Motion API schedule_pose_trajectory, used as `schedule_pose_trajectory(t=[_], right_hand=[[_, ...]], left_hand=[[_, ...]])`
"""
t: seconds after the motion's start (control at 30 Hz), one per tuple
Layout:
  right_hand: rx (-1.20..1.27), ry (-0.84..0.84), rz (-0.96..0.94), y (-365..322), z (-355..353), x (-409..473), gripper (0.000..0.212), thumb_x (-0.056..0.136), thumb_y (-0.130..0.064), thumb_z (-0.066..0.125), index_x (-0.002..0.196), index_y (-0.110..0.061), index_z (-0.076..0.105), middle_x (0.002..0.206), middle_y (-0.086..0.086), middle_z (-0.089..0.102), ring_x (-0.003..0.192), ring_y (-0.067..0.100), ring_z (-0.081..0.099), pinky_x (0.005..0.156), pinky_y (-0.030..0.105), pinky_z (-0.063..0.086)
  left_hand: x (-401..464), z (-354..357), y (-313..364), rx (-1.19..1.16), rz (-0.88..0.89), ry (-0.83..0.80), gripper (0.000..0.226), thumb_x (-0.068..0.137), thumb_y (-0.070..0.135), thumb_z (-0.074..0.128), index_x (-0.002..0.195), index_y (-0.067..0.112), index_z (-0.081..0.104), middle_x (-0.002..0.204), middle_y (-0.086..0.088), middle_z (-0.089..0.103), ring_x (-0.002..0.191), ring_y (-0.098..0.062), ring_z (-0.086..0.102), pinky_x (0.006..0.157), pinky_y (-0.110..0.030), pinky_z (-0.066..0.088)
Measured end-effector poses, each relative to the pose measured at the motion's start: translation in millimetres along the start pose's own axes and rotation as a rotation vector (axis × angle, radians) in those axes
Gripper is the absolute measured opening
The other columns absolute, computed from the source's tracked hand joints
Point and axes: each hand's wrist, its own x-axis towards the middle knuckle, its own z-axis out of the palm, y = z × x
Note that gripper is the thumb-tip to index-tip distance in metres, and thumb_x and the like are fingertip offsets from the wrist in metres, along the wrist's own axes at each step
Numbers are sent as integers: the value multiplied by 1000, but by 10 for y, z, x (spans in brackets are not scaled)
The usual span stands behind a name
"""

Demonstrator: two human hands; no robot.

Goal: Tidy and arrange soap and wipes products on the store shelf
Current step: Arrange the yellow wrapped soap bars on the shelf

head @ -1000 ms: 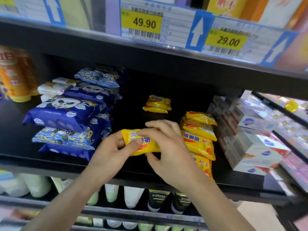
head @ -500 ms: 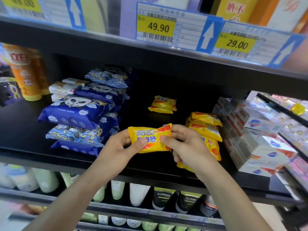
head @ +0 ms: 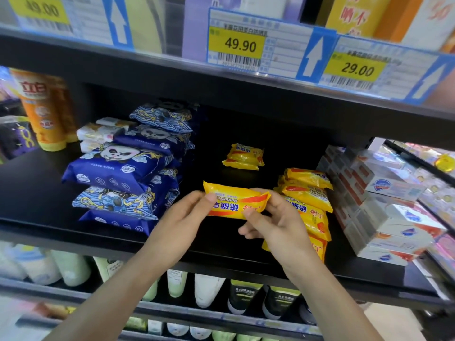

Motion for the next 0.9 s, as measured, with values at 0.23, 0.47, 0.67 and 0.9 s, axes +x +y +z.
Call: schedule_pose_trajectory(t=[0.23,0.47,0.67,0.9], right_hand=[[-4,-7,-76,15,-15,-10,29,98,-4,66,118,-25,66,95,2,76,88,21,77,81,31,62],[-115,-55,-218,-16,-37,-29,38,95,-2,70,112,-35,67,112,-4,71,102,21,72,85,42,61],[-307,-45,-377,13,0,-57,53,86,10,73,107,-39,70,142,-18,50,127,17,60,89,29,58],[-345,-75,-356,68,6,-93,54,84,11,76,106,-37,69,144,-22,44,129,14,58,89,22,56]], left_hand=[[15,51,25,46,-46,114,64,76,103,16,109,71,61,108,42,66,100,26,54,89,-23,35],[77,28,-28,-25,-35,58,87,83,96,8,117,43,69,104,16,79,110,4,66,113,-50,39],[65,22,-18,45,-32,28,72,91,85,24,95,36,77,98,16,79,107,0,63,108,-44,37],[70,18,-10,-193,-37,-22,21,94,42,70,106,25,75,99,-5,80,93,-18,76,91,-36,50]])
